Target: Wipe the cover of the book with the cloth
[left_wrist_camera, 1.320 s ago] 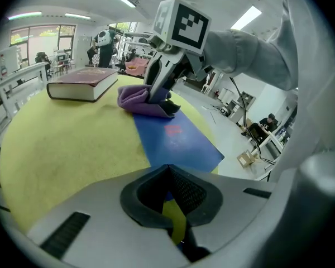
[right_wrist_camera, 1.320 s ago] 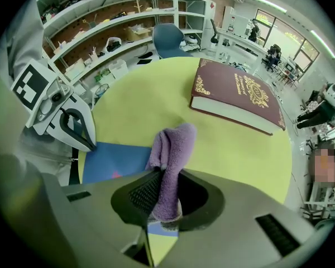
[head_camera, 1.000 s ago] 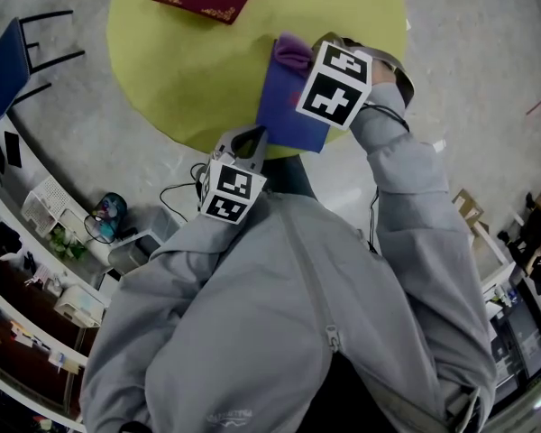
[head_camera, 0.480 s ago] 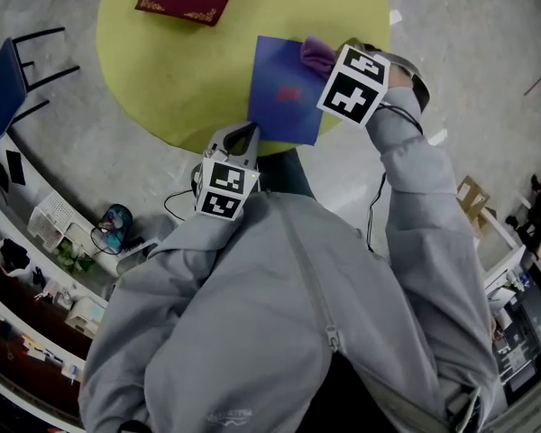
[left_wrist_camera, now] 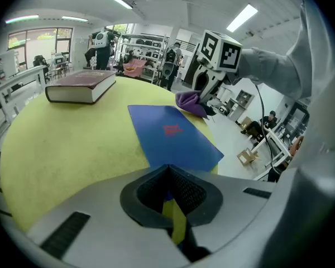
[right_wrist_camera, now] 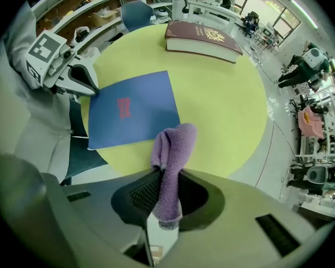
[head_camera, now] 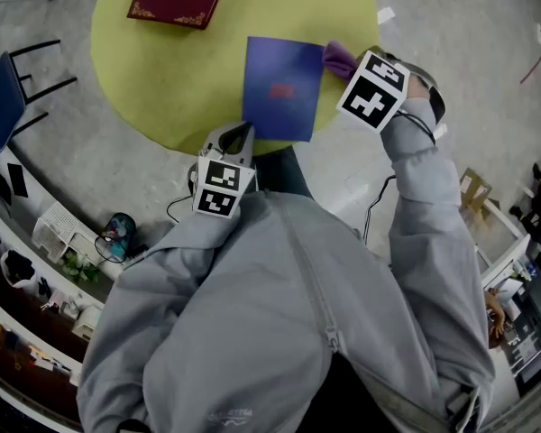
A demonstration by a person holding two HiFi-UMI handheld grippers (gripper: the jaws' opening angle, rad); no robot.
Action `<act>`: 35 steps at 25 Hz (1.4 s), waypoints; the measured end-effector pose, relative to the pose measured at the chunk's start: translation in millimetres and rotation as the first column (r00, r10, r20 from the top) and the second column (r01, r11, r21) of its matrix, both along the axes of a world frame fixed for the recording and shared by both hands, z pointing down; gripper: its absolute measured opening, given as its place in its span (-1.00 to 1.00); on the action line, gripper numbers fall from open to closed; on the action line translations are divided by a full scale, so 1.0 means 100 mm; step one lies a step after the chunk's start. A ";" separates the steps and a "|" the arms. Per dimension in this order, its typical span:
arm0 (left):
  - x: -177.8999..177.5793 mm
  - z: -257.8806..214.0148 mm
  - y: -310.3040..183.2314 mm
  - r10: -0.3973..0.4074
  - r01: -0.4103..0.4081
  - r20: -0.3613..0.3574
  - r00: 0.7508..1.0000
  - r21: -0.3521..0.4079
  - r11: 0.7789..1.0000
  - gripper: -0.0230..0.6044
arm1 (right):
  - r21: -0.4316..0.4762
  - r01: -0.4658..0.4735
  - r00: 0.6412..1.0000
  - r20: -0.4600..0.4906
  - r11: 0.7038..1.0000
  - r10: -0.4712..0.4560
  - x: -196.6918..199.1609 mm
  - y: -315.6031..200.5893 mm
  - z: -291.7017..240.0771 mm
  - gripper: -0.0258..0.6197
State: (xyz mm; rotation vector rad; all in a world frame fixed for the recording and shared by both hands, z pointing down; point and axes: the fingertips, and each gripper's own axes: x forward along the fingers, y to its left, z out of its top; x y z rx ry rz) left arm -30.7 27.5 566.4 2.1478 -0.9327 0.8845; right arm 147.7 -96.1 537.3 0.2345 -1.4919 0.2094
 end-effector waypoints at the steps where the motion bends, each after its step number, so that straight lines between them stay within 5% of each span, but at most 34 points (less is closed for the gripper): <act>1: 0.00 0.00 0.00 0.001 -0.001 0.002 1.000 0.000 1.000 -0.87 | 0.004 -0.010 1.000 0.001 1.000 0.010 0.02 0.01 -0.03 -0.66; 11: 0.00 -0.13 -0.04 -0.008 0.008 -0.002 1.000 0.020 1.000 -0.87 | 0.059 -0.043 0.991 0.127 0.997 0.035 -0.28 0.06 -0.40 -0.66; 25: -0.05 -0.02 0.08 -0.005 0.005 0.006 1.000 -0.017 1.000 -0.87 | 0.054 0.112 0.945 0.304 0.992 -0.123 -1.45 0.23 -0.47 -0.66; 35: -0.05 -0.02 0.06 -0.013 0.013 -0.010 1.000 -0.022 1.000 -0.87 | 0.041 0.181 0.923 0.339 0.983 -0.184 -1.89 0.24 -0.31 -0.66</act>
